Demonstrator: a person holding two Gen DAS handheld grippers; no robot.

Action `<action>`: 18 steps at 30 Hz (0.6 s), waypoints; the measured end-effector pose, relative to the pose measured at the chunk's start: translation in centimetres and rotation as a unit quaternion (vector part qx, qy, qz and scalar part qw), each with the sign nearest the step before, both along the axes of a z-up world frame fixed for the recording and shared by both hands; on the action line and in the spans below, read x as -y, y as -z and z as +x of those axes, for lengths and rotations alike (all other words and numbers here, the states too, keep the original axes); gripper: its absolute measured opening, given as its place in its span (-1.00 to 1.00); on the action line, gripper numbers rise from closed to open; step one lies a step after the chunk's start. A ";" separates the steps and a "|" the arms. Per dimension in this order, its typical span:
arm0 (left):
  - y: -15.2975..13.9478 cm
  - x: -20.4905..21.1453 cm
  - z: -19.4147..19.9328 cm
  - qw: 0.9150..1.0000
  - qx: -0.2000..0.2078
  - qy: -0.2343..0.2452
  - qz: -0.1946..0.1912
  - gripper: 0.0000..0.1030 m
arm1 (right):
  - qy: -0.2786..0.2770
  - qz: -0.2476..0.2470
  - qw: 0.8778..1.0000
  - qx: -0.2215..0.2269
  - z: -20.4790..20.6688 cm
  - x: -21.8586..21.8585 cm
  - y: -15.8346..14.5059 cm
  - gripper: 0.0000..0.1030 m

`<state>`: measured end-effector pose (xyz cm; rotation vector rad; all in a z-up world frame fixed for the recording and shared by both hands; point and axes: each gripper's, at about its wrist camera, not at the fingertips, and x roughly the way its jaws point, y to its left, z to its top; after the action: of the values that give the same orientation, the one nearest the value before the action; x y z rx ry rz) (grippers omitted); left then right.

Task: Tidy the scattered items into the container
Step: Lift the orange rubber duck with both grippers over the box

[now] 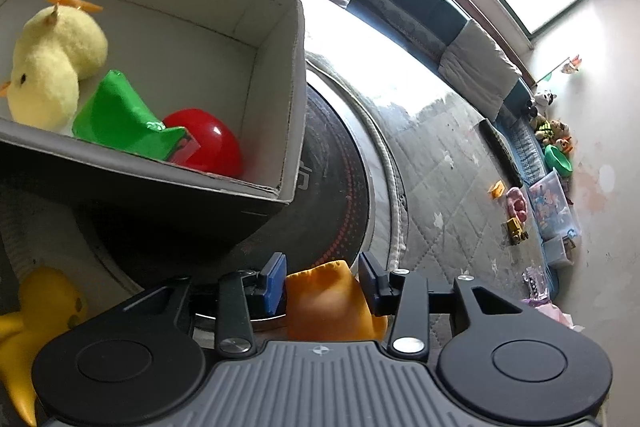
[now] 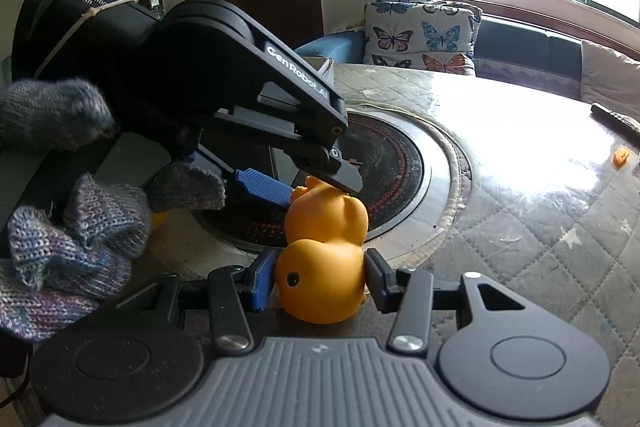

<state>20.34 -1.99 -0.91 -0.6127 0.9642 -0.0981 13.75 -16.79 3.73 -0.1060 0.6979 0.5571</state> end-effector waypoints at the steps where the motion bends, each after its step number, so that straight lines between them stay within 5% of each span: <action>1: 0.0 0.0 -0.1 1.000 0.001 0.000 0.001 -0.17 | 0.000 -0.004 1.000 0.001 -0.1 0.0 0.0 -0.06; 18: -1.5 0.8 -2.2 0.999 0.019 0.001 0.026 -0.19 | 0.009 -0.006 1.000 0.009 -2.7 0.4 -1.1 -0.10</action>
<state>18.10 -2.77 0.55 -0.5601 0.9273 -0.0857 11.07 -17.15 4.86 -0.1148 0.6835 0.5335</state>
